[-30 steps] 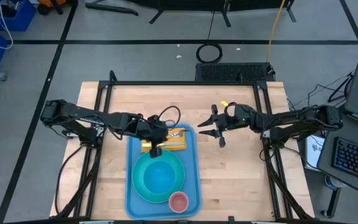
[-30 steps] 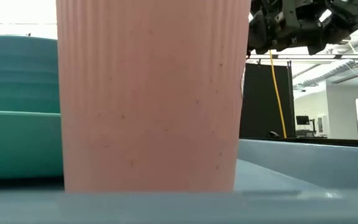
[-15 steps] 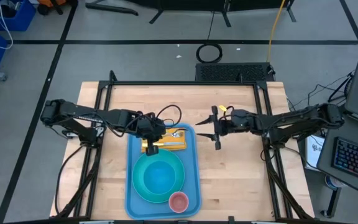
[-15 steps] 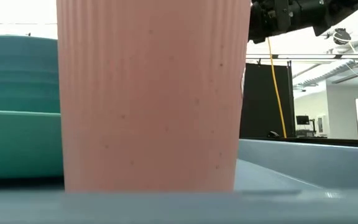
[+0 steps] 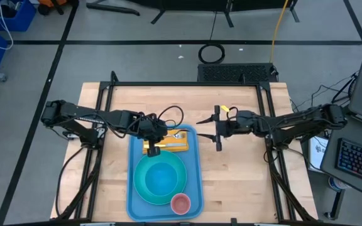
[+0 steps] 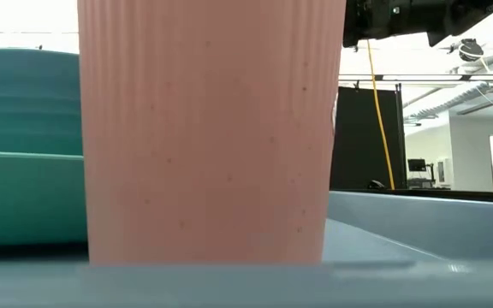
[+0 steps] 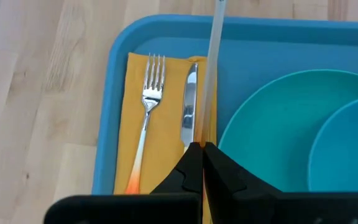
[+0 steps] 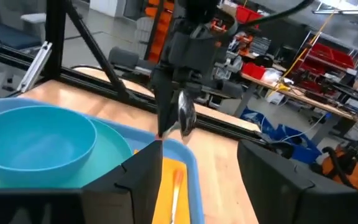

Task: Set up tray
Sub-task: Put the orange spoon in between the yellow knife and the orange fork on the yellow napkin on the blue serving tray

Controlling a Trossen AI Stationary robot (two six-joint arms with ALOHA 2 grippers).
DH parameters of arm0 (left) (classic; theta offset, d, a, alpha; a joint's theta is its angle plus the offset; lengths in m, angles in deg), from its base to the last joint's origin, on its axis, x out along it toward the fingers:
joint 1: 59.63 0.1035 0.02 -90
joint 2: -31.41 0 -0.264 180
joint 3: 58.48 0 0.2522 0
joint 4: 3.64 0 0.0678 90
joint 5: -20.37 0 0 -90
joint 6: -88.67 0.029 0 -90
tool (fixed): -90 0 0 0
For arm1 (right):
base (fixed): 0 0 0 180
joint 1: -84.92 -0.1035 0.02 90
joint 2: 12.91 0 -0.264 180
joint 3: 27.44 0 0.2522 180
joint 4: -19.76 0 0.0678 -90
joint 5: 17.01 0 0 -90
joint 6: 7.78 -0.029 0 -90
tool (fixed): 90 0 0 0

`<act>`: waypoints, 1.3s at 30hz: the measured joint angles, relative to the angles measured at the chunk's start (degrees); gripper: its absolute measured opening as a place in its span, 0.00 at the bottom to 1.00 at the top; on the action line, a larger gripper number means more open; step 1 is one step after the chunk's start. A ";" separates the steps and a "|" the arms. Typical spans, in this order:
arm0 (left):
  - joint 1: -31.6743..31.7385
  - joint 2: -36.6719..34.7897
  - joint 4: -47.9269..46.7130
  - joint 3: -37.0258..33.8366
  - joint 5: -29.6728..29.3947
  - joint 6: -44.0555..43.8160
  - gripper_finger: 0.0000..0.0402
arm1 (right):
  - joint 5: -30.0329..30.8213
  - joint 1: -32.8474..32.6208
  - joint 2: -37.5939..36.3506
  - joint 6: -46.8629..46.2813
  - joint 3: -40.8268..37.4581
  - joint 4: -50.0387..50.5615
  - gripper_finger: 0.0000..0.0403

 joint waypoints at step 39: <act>0.00 0.04 -0.41 0.00 -0.46 -0.22 0.00 | -2.90 0.03 9.72 0.20 6.49 -2.94 0.31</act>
